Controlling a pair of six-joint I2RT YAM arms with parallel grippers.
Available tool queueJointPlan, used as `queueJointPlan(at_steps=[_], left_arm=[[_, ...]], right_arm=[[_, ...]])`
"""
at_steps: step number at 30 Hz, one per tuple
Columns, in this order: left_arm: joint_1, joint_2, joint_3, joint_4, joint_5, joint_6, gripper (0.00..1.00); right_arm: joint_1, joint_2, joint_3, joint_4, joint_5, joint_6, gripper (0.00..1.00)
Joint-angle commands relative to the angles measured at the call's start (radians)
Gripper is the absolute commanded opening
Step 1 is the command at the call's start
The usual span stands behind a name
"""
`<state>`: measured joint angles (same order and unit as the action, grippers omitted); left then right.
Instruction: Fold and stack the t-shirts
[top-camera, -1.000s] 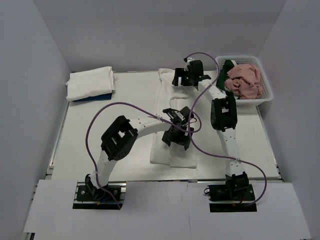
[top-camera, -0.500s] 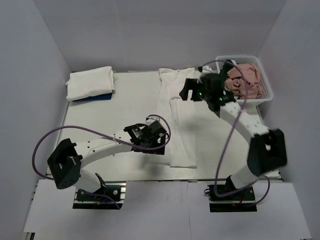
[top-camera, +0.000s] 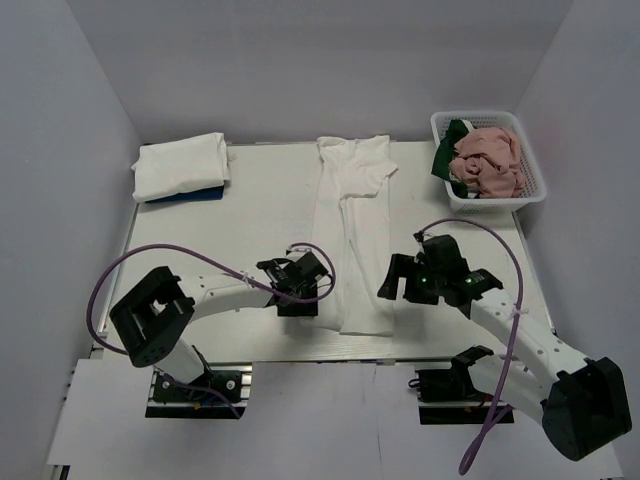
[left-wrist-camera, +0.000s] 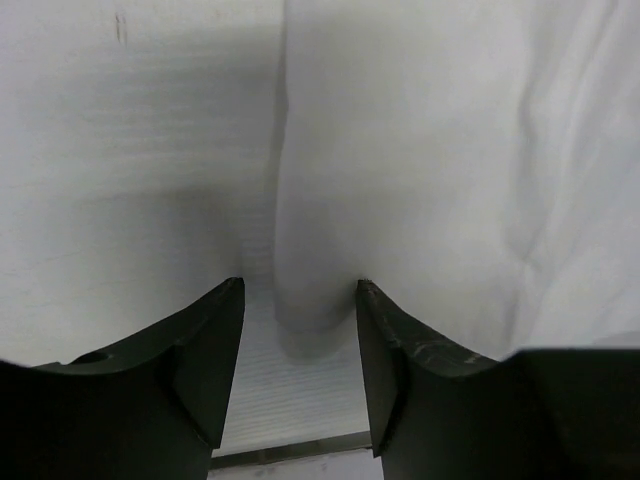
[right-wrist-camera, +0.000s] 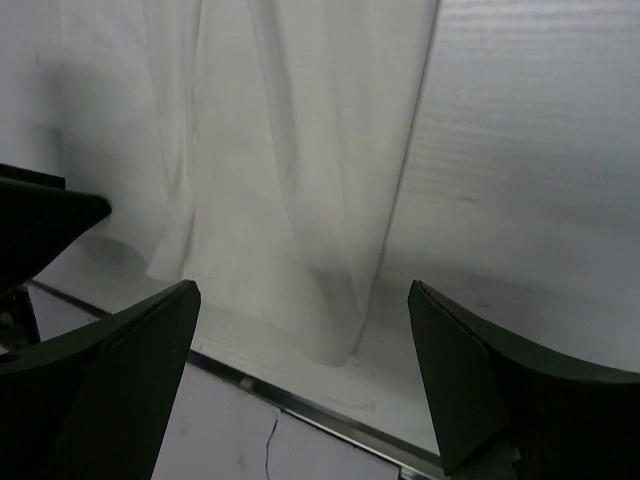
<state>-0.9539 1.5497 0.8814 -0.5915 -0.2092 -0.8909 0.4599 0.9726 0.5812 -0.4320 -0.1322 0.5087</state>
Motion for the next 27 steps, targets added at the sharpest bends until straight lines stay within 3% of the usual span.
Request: queueJointPlan(at_steps=[1,6,9,10,12,16,19,20,22,23,27], left_arm=[[0.003,-0.034,-0.082,0.052,0.111,-0.005,0.58],[0.003,-0.033,-0.137,0.039,0.126,-0.052,0.51],[0.003,-0.007,-0.128,0.039,0.126,-0.052,0.42],[0.003,-0.007,-0.128,0.029,0.117,-0.062,0.28],[0.003,0.015,-0.104,0.012,0.108,-0.062,0.16],[0.003,0.036,-0.091,0.001,0.108,-0.062,0.04],[-0.008,0.036,-0.091,0.001,0.117,-0.071,0.0],[-0.008,0.036,-0.091,-0.011,0.117,-0.071,0.0],[-0.017,0.024,-0.091,-0.011,0.143,-0.071,0.0],[-0.017,0.01,-0.091,-0.011,0.143,-0.071,0.0],[-0.017,-0.022,-0.091,-0.033,0.163,-0.08,0.0]], right_arm=[[0.014,0.001,-0.024,-0.096,-0.087,0.042,0.9],[0.043,0.032,-0.076,-0.113,-0.13,0.054,0.9],[0.052,0.023,-0.116,-0.091,-0.147,0.076,0.9],[0.054,0.025,-0.129,-0.085,-0.152,0.079,0.9],[0.065,0.035,-0.139,-0.074,-0.17,0.096,0.9],[0.085,0.06,-0.185,0.001,-0.147,0.109,0.85],[0.097,0.096,-0.204,0.056,-0.168,0.119,0.66],[0.098,0.112,-0.202,0.061,-0.17,0.119,0.51],[0.108,0.13,-0.199,0.073,-0.156,0.119,0.3],[0.118,0.133,-0.198,0.073,-0.153,0.12,0.0],[0.14,0.1,-0.161,0.023,-0.145,0.116,0.0]])
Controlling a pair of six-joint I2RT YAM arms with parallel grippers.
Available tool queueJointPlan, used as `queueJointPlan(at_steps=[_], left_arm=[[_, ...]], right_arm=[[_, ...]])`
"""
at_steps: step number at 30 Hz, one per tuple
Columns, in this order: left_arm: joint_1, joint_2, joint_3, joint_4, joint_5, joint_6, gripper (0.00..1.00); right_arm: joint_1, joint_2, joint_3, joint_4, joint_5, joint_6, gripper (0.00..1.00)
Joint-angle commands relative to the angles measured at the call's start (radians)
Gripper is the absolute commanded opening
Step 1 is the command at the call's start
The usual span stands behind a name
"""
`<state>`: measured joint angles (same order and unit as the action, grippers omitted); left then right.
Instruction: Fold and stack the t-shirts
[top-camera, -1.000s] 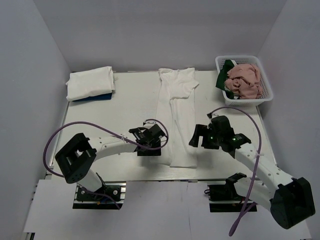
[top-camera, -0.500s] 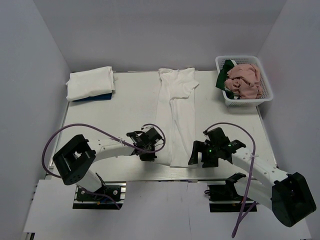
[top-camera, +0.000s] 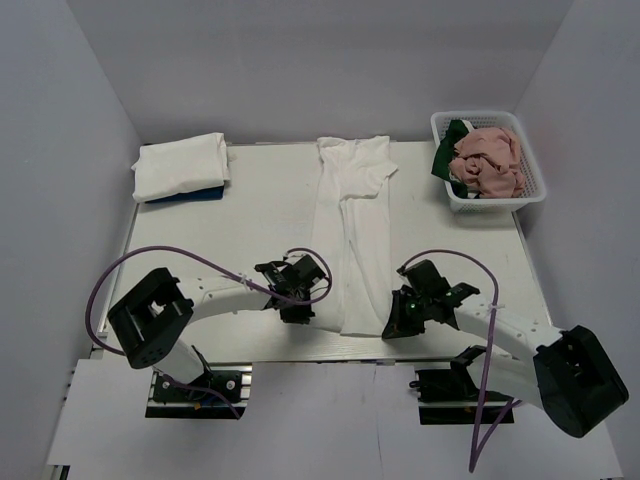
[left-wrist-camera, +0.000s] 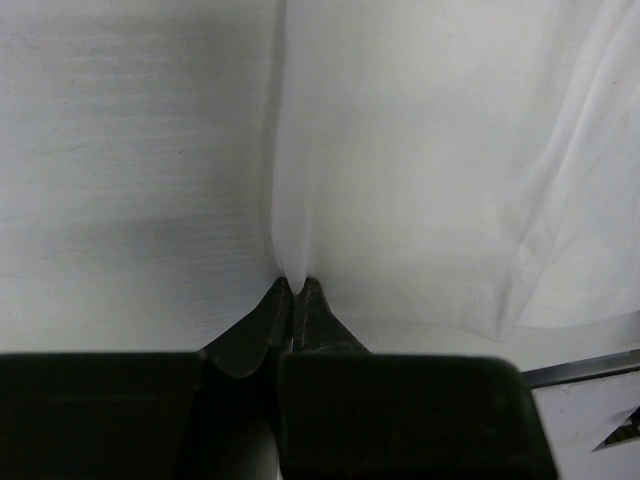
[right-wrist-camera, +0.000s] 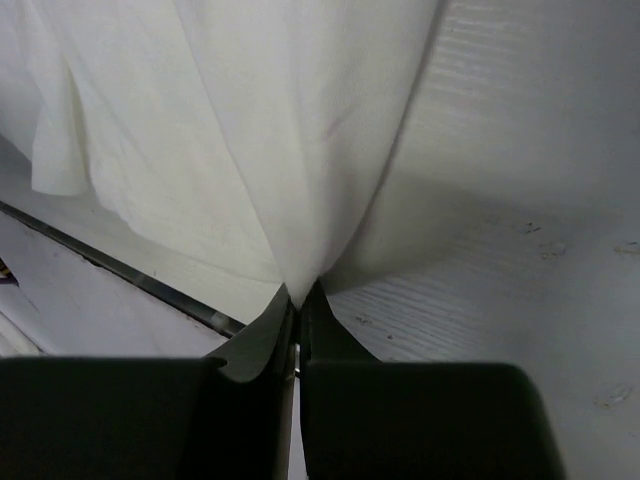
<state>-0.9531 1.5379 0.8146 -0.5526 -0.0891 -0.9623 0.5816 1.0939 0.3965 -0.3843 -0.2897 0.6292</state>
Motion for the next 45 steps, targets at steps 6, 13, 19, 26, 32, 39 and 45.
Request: queueJointPlan(at_steps=[6,13,19,26,32,39,45], left_arm=[[-0.018,-0.036,0.023,-0.116,0.03,0.023,0.0],[0.046,0.04,0.284,-0.228,-0.178,0.036,0.0],[0.126,0.206,0.542,-0.306,-0.262,0.023,0.0],[0.244,0.333,0.773,-0.287,-0.273,0.103,0.0],[0.278,0.451,0.96,-0.239,-0.288,0.223,0.0],[0.332,0.556,1.066,-0.217,-0.256,0.276,0.0],[0.359,0.588,1.08,-0.133,-0.233,0.326,0.0]], right_arm=[[0.044,-0.078,0.086,-0.044,0.046,0.004,0.0],[0.035,-0.042,0.211,0.07,0.259,0.017,0.0],[0.012,0.094,0.361,0.131,0.429,0.001,0.0],[-0.035,0.239,0.55,0.186,0.546,-0.068,0.0],[-0.092,0.357,0.675,0.22,0.526,-0.108,0.0],[-0.14,0.491,0.758,0.234,0.489,-0.131,0.0],[-0.186,0.596,0.823,0.259,0.437,-0.16,0.0]])
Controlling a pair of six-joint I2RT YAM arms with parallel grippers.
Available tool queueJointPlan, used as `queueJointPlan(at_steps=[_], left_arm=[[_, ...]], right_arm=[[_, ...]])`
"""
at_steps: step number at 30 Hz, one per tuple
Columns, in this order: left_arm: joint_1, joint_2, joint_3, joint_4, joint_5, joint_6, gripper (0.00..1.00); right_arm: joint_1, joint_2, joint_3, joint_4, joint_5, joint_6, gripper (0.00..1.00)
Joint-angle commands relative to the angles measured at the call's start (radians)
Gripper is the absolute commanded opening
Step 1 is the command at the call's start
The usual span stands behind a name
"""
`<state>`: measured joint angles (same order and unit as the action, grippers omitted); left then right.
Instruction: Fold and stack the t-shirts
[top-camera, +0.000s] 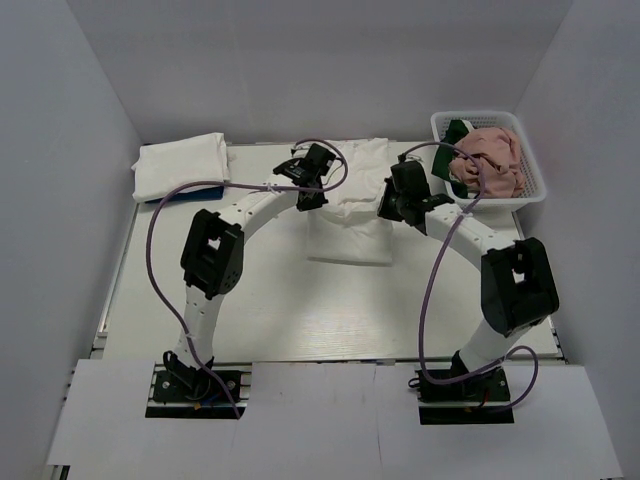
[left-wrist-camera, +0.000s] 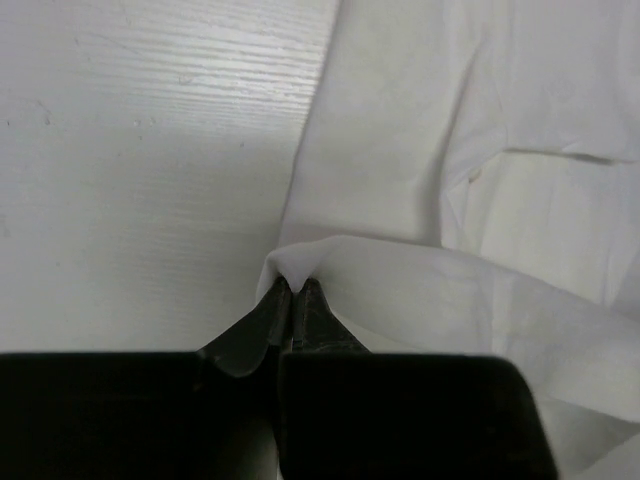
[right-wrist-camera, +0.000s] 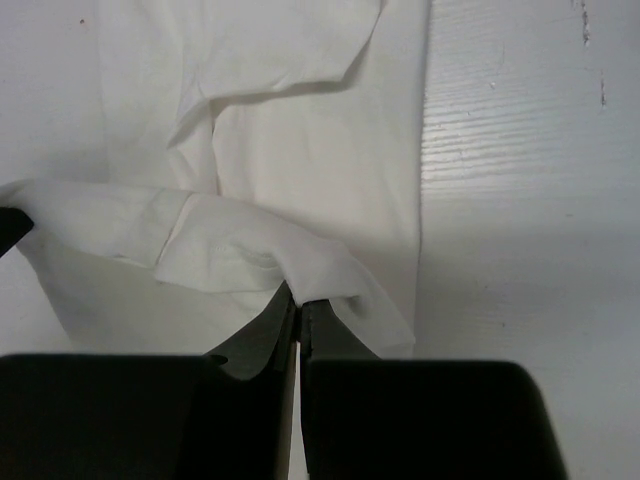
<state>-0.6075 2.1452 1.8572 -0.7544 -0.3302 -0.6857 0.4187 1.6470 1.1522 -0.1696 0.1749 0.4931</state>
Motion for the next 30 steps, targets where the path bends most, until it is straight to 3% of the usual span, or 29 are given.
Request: queueJointPlan(at_steps=[1,6,9,12,13,15,16,22,24,30], left_arm=[[0.024,-0.019,0.046,0.078,0.019,0.061,0.0],[0.044,0.031,0.066,0.138,0.052,0.095,0.0],[0.055,0.051,0.066,0.182,0.088,0.126,0.07],[0.055,0.061,0.066,0.228,0.122,0.172,0.26],[0.064,0.07,0.066,0.245,0.132,0.19,0.47],[0.064,0.07,0.066,0.271,0.132,0.216,0.78],[0.074,0.07,0.076,0.271,0.132,0.247,0.99],[0.083,-0.034,0.03,0.207,-0.008,0.27,1.0],[0.083,-0.143,-0.09,0.196,-0.036,0.249,1.0],[0.083,-0.424,-0.481,0.187,-0.046,0.118,1.0]], right_arm=[[-0.026,0.054,0.072,0.045,-0.055,-0.021,0.0],[-0.06,0.137,0.104,0.077,-0.094,-0.01,0.0],[-0.08,0.172,0.109,0.122,-0.121,0.002,0.0],[-0.095,0.223,0.142,0.143,-0.156,-0.013,0.07],[-0.098,0.23,0.152,0.137,-0.164,-0.019,0.26],[-0.109,0.254,0.178,0.136,-0.207,-0.04,0.62],[-0.106,0.251,0.178,0.137,-0.215,-0.042,0.9],[-0.089,0.165,0.068,0.235,-0.418,-0.102,0.9],[-0.077,0.16,0.043,0.28,-0.517,-0.093,0.9],[-0.009,0.275,0.112,0.292,-0.585,-0.097,0.9]])
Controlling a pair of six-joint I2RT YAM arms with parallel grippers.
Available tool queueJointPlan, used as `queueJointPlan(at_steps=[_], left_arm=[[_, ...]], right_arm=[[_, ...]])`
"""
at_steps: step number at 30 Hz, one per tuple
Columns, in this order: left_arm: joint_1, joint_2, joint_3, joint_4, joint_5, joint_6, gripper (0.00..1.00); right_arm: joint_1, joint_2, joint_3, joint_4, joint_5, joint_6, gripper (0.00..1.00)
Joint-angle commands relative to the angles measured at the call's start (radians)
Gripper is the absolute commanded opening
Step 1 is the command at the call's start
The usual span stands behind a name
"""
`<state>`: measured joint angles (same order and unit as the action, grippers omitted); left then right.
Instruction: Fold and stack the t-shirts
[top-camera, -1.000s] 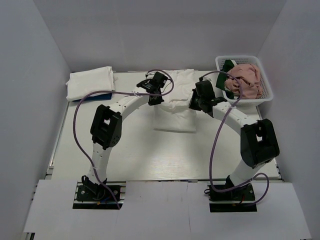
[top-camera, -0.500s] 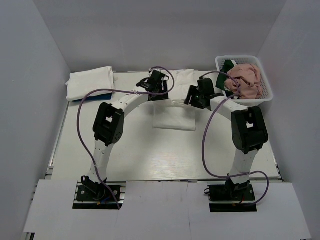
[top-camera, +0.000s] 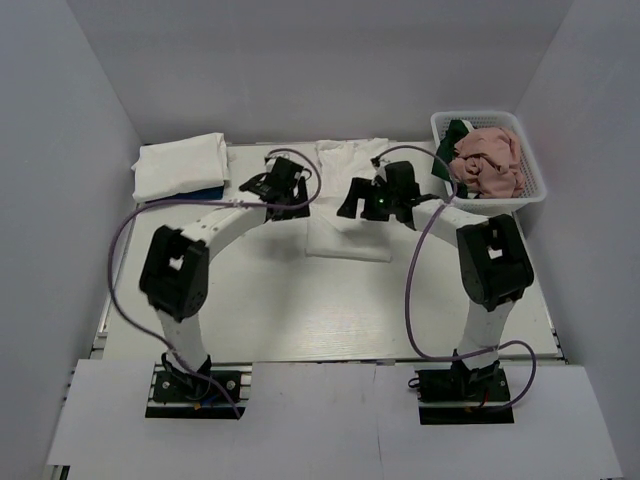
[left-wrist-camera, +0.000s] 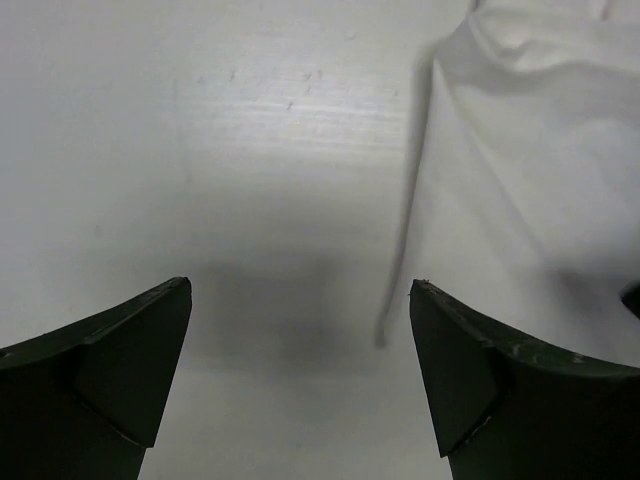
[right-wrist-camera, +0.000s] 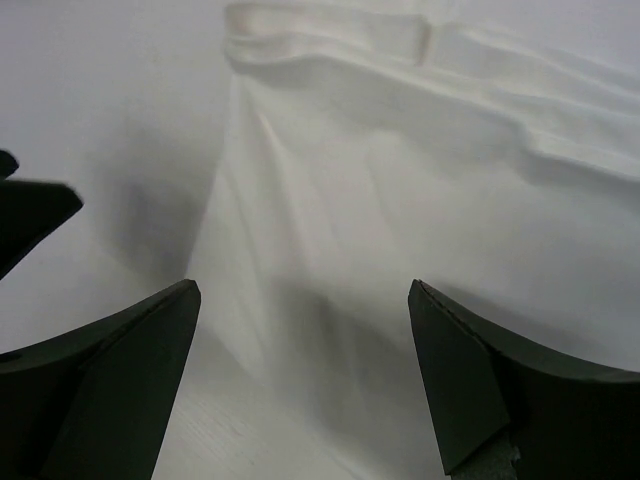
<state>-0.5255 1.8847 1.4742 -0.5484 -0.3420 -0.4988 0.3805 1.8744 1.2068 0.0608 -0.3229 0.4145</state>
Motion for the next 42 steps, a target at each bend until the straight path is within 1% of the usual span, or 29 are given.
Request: queueJointPlan(at_steps=[1,2,4,5,6,7,8,11,13,14,15,17,18,19,20,21,22,24,25,26,27,29,30,33,36,38,39,41,42], left_arm=[[0.001,-0.197,-0.141,-0.019,-0.006,-0.081,1.0],[0.001,-0.249,-0.213,-0.019,0.006,-0.102,1.0],[0.001,-0.286,-0.262,-0.047,0.017,-0.141,1.0],[0.001,-0.297,-0.293,-0.068,0.027,-0.153,1.0],[0.001,-0.318,-0.304,-0.068,0.028,-0.162,1.0],[0.001,-0.328,-0.316,-0.068,0.037,-0.162,1.0],[0.001,-0.337,-0.337,-0.068,0.037,-0.162,1.0],[0.001,-0.337,-0.373,-0.001,0.124,-0.11,1.0],[-0.008,-0.309,-0.373,0.033,0.185,-0.092,1.0],[-0.008,-0.271,-0.362,0.042,0.196,-0.083,1.0],[-0.017,-0.251,-0.362,0.063,0.23,-0.067,1.0],[-0.018,-0.208,-0.321,0.08,0.282,-0.046,1.0],[-0.018,-0.167,-0.309,0.081,0.322,-0.037,1.0],[-0.018,-0.15,-0.287,0.094,0.334,-0.026,1.0],[-0.018,-0.133,-0.287,0.113,0.36,-0.026,1.0],[-0.018,-0.103,-0.275,0.132,0.373,-0.015,0.98],[-0.018,-0.09,-0.266,0.133,0.388,-0.015,0.92],[-0.018,-0.061,-0.255,0.146,0.426,-0.003,0.82],[-0.018,-0.04,-0.244,0.146,0.426,0.006,0.76],[-0.018,-0.029,-0.244,0.146,0.437,0.006,0.73],[-0.018,-0.029,-0.244,0.16,0.448,0.006,0.7],[-0.018,-0.003,-0.244,0.171,0.448,0.006,0.66],[-0.018,-0.002,-0.244,0.183,0.457,0.006,0.64],[-0.018,0.007,-0.244,0.206,0.457,0.019,0.63],[-0.018,0.007,-0.244,0.231,0.457,0.046,0.56],[-0.018,0.03,-0.244,0.252,0.489,0.072,0.49],[-0.018,0.03,-0.233,0.261,0.5,0.088,0.4],[-0.018,0.059,-0.223,0.262,0.529,0.106,0.28],[-0.018,0.059,-0.21,0.249,0.529,0.106,0.08]], right_arm=[[0.044,0.078,0.089,0.068,-0.081,-0.02,0.9],[0.047,0.115,0.132,0.079,-0.068,-0.023,0.9],[0.046,0.188,0.195,0.059,-0.032,0.003,0.9],[0.038,0.242,0.315,0.025,-0.025,0.01,0.9],[0.035,0.27,0.351,0.002,-0.015,0.013,0.9],[0.034,0.32,0.387,-0.006,0.02,0.014,0.9],[0.032,0.363,0.487,-0.012,0.033,0.007,0.9],[0.031,0.416,0.631,-0.12,0.05,-0.011,0.9],[0.031,0.361,0.587,-0.124,0.125,-0.031,0.9],[0.026,0.301,0.555,-0.09,0.145,-0.031,0.9],[0.024,0.236,0.448,-0.073,0.175,-0.031,0.9],[0.015,0.128,0.369,-0.017,0.23,-0.033,0.9],[0.008,0.062,0.261,-0.009,0.242,-0.033,0.9],[0.0,0.03,0.225,-0.01,0.257,-0.029,0.9],[0.0,-0.06,0.155,-0.015,0.29,-0.031,0.9],[-0.011,-0.09,0.086,-0.042,0.301,-0.019,0.9],[-0.011,-0.121,0.053,-0.05,0.311,-0.011,0.9],[-0.026,-0.222,-0.091,-0.056,0.318,-0.003,0.9],[-0.029,-0.245,-0.148,-0.122,0.376,0.004,0.9],[-0.034,-0.3,-0.179,-0.136,0.395,0.009,0.9],[-0.04,-0.317,-0.243,-0.163,0.387,0.009,0.9],[-0.049,-0.365,-0.285,-0.199,0.357,-0.009,0.9],[-0.049,-0.376,-0.341,-0.2,0.334,-0.011,0.9],[-0.051,-0.422,-0.406,-0.181,0.236,-0.016,0.9],[-0.049,-0.437,-0.466,-0.135,0.193,-0.028,0.9],[-0.052,-0.406,-0.477,-0.108,0.176,-0.036,0.9],[-0.051,-0.393,-0.475,-0.098,0.16,-0.052,0.88],[-0.049,-0.342,-0.472,-0.073,0.156,-0.057,0.83],[-0.054,-0.331,-0.466,-0.075,0.147,-0.06,0.77]])
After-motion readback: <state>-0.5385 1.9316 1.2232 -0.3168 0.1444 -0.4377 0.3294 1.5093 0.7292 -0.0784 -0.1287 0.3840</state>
